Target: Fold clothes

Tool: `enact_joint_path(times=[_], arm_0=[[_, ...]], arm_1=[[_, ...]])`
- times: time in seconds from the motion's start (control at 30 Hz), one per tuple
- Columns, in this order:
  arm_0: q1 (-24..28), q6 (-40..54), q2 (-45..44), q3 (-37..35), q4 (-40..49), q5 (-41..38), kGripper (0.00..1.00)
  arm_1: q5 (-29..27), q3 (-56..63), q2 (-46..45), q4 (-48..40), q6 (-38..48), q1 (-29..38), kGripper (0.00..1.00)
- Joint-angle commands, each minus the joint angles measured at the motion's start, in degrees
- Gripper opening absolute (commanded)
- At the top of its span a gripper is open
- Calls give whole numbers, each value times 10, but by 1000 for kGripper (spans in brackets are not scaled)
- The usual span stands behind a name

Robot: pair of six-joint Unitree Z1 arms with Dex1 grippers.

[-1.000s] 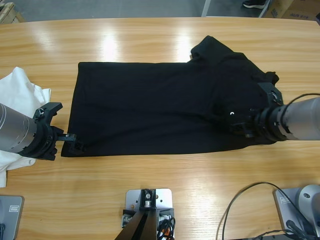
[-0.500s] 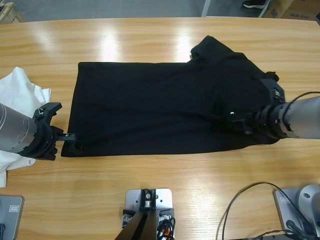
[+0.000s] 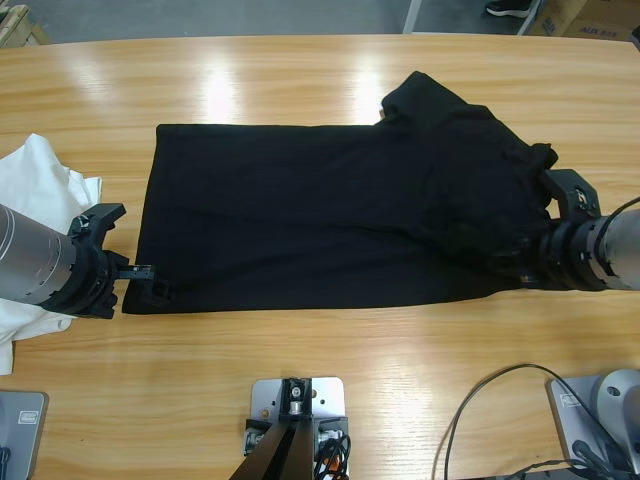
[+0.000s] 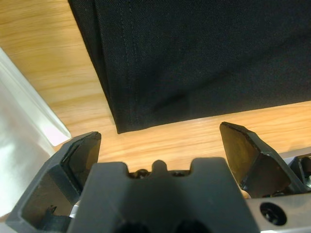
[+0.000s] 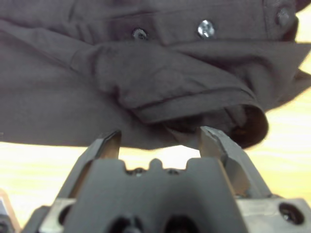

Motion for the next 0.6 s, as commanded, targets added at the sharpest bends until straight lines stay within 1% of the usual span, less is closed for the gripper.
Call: enact_joint_path(times=[0.03, 0.1, 0.23, 0.27, 0.37, 0.43, 0.5, 0.53, 0.57, 0.6], arm_0=[[-7, -10, 15, 15, -7, -1, 961], [-7, -10, 14, 17, -7, -1, 959], [-7, -12, 16, 18, -7, -1, 964], [-7, -12, 17, 17, -8, -1, 962], [-7, -12, 21, 17, -8, -1, 964], [-7, -12, 24, 19, -9, -1, 965], [-7, -14, 24, 19, -9, -1, 968], [-7, -14, 22, 19, -9, -1, 966], [-7, -14, 21, 19, -9, -1, 967], [-7, -14, 20, 20, -8, -1, 968]], arm_1=[[13, 31, 64, -89, 2, 4, 640], [18, 26, 77, -107, -4, 4, 638], [31, 11, 71, -110, -16, 4, 635], [34, 13, 69, -110, -19, 4, 616], [35, 18, 54, -116, -36, 4, 601], [37, 25, 58, -139, -52, 4, 521], [39, 31, 79, -148, -54, 4, 506], [41, 40, 93, -162, -54, 4, 447], [42, 48, 105, -174, -53, 4, 439], [43, 62, 117, -193, -52, 4, 399]])
